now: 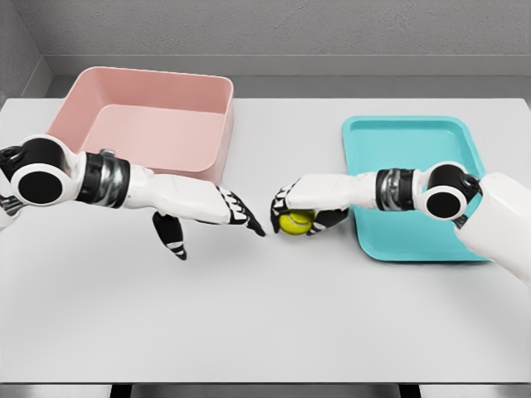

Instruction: Put the tennis from the blue tray into the pink basket with both arms

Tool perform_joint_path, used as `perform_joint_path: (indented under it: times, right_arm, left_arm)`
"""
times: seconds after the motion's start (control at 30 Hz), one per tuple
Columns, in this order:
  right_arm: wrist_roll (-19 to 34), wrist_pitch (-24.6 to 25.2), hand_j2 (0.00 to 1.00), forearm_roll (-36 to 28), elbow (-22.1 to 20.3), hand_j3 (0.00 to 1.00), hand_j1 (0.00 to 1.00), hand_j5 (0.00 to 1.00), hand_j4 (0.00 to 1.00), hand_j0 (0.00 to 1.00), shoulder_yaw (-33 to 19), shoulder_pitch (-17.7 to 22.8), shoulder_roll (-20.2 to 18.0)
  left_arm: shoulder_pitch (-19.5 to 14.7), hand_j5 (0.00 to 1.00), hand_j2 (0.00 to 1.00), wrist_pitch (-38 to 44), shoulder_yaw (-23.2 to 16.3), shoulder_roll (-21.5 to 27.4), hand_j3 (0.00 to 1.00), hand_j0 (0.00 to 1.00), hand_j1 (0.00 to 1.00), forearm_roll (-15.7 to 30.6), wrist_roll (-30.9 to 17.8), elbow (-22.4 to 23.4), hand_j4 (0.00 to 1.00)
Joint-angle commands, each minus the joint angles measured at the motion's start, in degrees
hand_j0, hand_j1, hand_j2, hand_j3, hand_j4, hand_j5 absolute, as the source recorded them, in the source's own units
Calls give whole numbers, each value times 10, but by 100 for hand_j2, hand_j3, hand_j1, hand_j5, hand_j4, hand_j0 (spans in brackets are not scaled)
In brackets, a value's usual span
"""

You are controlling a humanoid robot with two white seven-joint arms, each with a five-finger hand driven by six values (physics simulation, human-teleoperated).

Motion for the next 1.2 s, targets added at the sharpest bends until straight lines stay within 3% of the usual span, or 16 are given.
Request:
perform_joint_path:
  times: [0.0,0.23,0.27,0.33,0.53,0.57,0.7,0.8,0.87,0.9,0.97,1.0,1.1,1.17]
  right_arm:
    - [0,1,53,-3,16,53,53,53,53,53,6,0,13]
    - [1,1,56,1,30,56,56,56,56,56,12,0,33]
    - [1,1,63,1,31,63,63,63,63,63,12,0,33]
    - [1,12,100,1,34,100,100,100,100,100,12,0,33]
    - [1,13,100,1,34,100,100,100,100,100,12,-2,31]
    - [1,13,100,1,34,100,100,100,100,100,12,-5,28]
    - [-7,9,100,1,28,100,100,100,100,100,5,-36,4]
    - [-6,2,100,0,27,100,100,100,100,100,4,-79,-56]
    - [-10,-17,100,0,27,100,100,100,100,100,-1,-98,-95]
    - [-48,-24,100,0,27,100,100,100,100,100,-10,-98,-99]
    - [-198,-24,100,0,41,100,100,100,100,100,-8,-75,-136]
    - [-228,-24,100,0,45,100,100,100,100,100,-7,-70,-149]
    - [-231,-24,100,0,51,100,100,100,100,100,-11,-61,-164]
    - [-233,-24,100,0,50,100,100,100,100,100,-15,-59,-175]
  left_arm:
    - [0,100,100,1,0,13,100,100,100,-2,0,1,100]
    - [2,100,100,1,0,29,100,100,100,-2,0,-1,100]
    - [2,100,100,1,0,29,100,100,100,-2,0,-1,100]
    - [2,100,100,1,0,29,100,100,100,-2,0,0,100]
    - [2,100,100,2,0,31,100,100,100,-7,0,0,100]
    - [2,100,100,1,0,30,100,100,100,-30,0,0,100]
    - [3,100,100,1,5,33,100,100,100,-31,0,-1,100]
    - [-1,100,100,0,8,22,100,100,100,-27,0,-1,100]
    - [-4,100,100,1,13,-18,100,100,100,-26,0,0,100]
    - [-4,100,100,1,16,-35,100,100,100,-29,0,2,100]
    - [-4,100,100,3,17,-79,100,100,100,-31,0,26,100]
    - [-4,100,100,3,16,-93,100,100,100,-31,0,38,100]
    - [-11,100,100,1,31,-121,100,100,100,-31,0,47,100]
    - [-15,100,100,1,32,-153,100,100,100,-32,0,80,100]
